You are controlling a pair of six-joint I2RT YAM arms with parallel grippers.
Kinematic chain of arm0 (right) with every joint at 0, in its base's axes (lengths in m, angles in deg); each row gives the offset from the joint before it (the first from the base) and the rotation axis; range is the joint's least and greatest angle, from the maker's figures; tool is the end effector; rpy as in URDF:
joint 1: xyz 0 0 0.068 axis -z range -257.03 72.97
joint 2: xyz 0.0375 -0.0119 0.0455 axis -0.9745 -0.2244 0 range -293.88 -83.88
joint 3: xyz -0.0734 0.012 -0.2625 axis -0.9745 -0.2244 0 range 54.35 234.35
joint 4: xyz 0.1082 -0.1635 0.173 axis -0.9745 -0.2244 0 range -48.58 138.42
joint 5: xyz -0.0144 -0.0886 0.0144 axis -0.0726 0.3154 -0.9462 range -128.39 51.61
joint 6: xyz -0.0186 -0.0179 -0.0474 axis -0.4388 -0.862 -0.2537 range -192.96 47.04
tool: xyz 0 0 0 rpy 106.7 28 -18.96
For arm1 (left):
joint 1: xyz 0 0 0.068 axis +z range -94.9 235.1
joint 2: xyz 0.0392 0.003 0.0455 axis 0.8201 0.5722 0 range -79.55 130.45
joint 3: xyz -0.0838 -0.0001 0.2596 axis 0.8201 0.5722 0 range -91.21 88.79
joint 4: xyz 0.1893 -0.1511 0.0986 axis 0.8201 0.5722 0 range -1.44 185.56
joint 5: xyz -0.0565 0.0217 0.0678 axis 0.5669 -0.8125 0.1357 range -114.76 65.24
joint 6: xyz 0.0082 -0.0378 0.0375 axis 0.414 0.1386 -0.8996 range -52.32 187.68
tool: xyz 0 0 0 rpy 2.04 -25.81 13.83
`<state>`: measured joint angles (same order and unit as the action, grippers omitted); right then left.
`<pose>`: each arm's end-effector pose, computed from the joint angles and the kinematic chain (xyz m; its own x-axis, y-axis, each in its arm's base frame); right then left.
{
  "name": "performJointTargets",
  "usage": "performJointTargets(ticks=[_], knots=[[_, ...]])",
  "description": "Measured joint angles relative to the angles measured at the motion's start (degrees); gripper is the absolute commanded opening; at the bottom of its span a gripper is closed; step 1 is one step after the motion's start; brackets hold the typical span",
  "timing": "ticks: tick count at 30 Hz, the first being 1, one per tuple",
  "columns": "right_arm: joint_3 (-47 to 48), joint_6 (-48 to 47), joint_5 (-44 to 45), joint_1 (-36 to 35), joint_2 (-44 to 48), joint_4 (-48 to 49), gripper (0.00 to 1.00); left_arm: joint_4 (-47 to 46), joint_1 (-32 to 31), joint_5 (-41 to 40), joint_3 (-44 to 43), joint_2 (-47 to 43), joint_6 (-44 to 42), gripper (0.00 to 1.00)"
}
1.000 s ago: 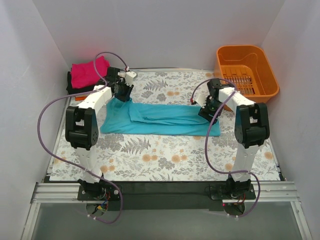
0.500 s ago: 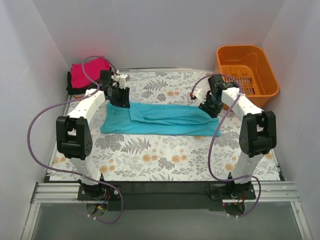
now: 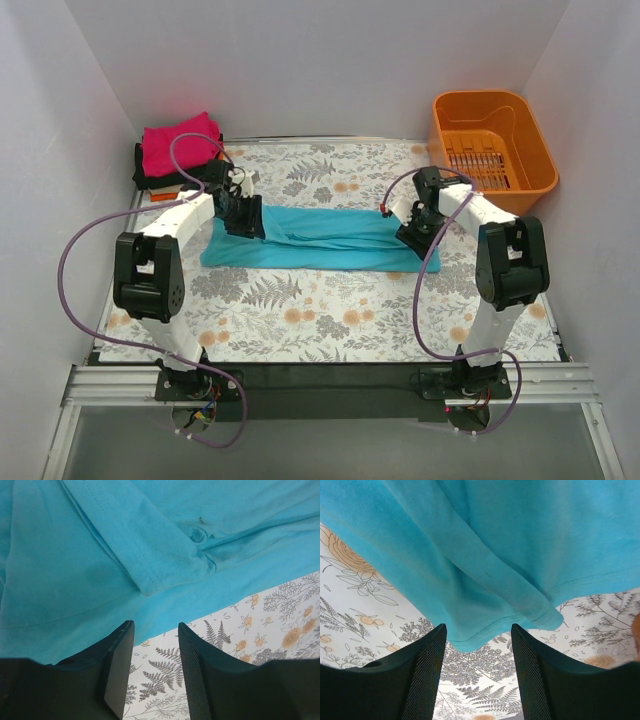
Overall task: Fold and stack the t-shirts
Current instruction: Fold the tshirt
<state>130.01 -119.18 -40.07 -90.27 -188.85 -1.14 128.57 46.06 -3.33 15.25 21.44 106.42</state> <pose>0.3428 0.0816 0.1934 -0.4916 -0.8571 -0.1543 -0.8518 0.5101 -0.1196 0.3500 -0.0689 0.2140 -0.8895 -0.4484 -0.0877 -0.3489 0.7907 -0.5031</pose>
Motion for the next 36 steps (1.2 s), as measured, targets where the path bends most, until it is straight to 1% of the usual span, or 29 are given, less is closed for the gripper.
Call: performJointTargets(ticks=[3,4,9,12,13,19,20,23,24,25,30,31,32,34,35,36], knots=[[-1.05,-0.02,0.02,0.09,-0.07,-0.02,0.53,-0.50,-0.24,0.00,-0.02,0.59,0.74,0.43],[-1.44,-0.02,0.04,0.11,-0.07,0.00,0.53,-0.79,-0.37,0.00,0.00,0.96,0.98,0.47],[-4.15,-0.22,0.26,0.22,0.04,-0.02,0.56,-1.95,-1.22,0.00,-0.02,2.95,1.95,0.48],[-5.09,-0.24,0.46,0.55,0.07,-0.24,0.57,-2.80,-1.92,-0.02,-0.11,3.69,2.49,0.45],[-5.27,-0.26,0.46,0.74,0.04,-0.22,0.57,-2.99,-2.08,-0.02,-0.24,3.98,2.69,0.42],[-5.27,-0.33,0.63,1.62,0.42,-0.22,0.57,-4.22,-2.60,-0.02,-1.66,7.56,3.65,0.32],[-5.27,-0.42,0.68,1.64,0.46,-0.22,0.57,-4.26,-2.62,-0.02,-1.73,8.04,3.76,0.25],[-5.27,-0.48,0.85,1.68,0.46,-0.24,0.57,-4.02,-2.80,0.02,-2.45,9.09,4.50,0.10],[-5.27,-0.48,0.87,1.73,0.46,-0.24,0.57,-4.11,-2.84,0.04,-2.97,9.40,4.66,0.03],[-5.25,-0.50,0.87,1.77,0.46,-0.22,0.57,-4.09,-2.93,0.13,-3.54,9.64,4.83,0.00],[-4.79,-0.52,0.90,1.88,0.46,-0.26,0.56,-3.98,-3.89,0.68,-7.98,10.25,4.76,0.00],[-4.61,-0.52,0.87,1.88,0.46,-0.31,0.56,-3.87,-3.96,0.63,-9.03,10.25,4.74,0.13],[-4.50,-0.55,0.87,1.92,0.46,-0.26,0.56,-3.76,-4.07,0.57,-9.99,10.25,4.46,0.20],[-4.28,-0.63,0.90,1.92,0.46,-0.33,0.56,-3.41,-4.28,0.31,-11.19,10.12,4.20,0.32],[-4.20,-0.66,0.90,1.92,0.46,-0.31,0.56,-3.23,-4.31,0.09,-11.15,9.88,3.87,0.36],[-4.15,-0.68,0.87,1.92,0.46,-0.28,0.57,-3.10,-4.31,-0.17,-10.64,9.60,3.67,0.37]])
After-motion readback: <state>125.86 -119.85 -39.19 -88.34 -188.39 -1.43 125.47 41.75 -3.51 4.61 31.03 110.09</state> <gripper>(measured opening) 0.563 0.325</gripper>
